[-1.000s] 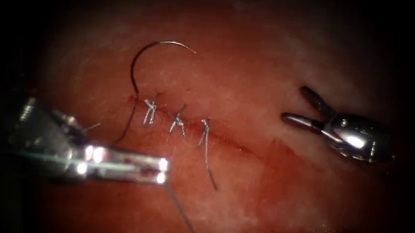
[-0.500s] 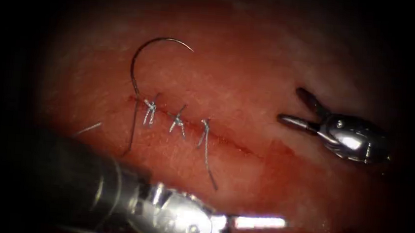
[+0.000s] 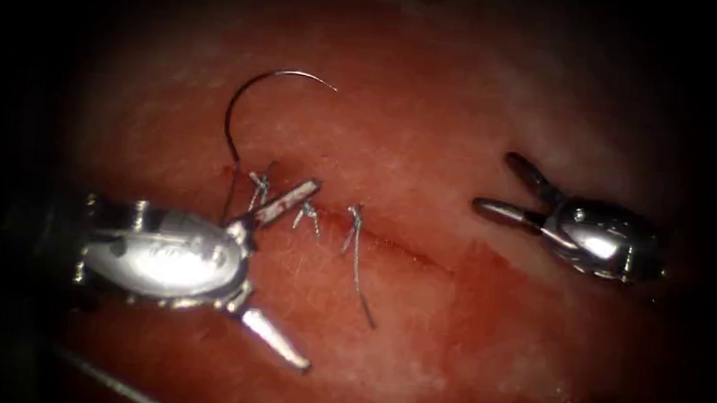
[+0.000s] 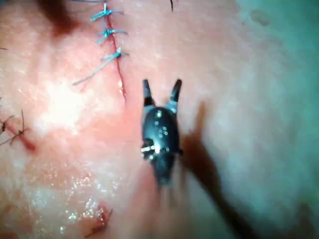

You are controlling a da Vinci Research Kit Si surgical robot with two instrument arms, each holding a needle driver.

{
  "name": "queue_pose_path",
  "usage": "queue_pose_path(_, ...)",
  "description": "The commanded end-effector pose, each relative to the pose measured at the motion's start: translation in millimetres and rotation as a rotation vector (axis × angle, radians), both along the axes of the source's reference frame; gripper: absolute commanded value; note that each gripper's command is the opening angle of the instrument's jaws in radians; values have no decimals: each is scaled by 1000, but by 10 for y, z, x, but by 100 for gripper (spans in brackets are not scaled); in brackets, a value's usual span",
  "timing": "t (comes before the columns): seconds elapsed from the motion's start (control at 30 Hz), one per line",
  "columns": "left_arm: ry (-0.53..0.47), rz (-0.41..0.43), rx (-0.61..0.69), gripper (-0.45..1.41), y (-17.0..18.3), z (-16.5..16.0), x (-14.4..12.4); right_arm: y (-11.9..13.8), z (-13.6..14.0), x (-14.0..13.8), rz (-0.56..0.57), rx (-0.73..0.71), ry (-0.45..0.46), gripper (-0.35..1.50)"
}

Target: Wound Closure

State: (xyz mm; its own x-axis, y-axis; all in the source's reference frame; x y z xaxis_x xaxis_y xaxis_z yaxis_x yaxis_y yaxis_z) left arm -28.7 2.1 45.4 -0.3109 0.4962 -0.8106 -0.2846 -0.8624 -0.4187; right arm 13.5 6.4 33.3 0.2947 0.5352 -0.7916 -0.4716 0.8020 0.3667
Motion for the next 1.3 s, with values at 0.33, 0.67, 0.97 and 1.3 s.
queue_pose_path(0.33,204,100,-86,59,-30,43,-42,-14,4,10,-8,7,8,145)
queue_pose_path(0.67,395,148,-332,34,-60,103,-57,-15,2,12,-8,8,8,145)
queue_pose_path(0.97,412,151,-370,37,-84,137,-61,-16,2,18,-5,8,8,145)
queue_pose_path(1.3,429,188,-466,22,-92,181,-88,-18,2,20,0,24,13,138)
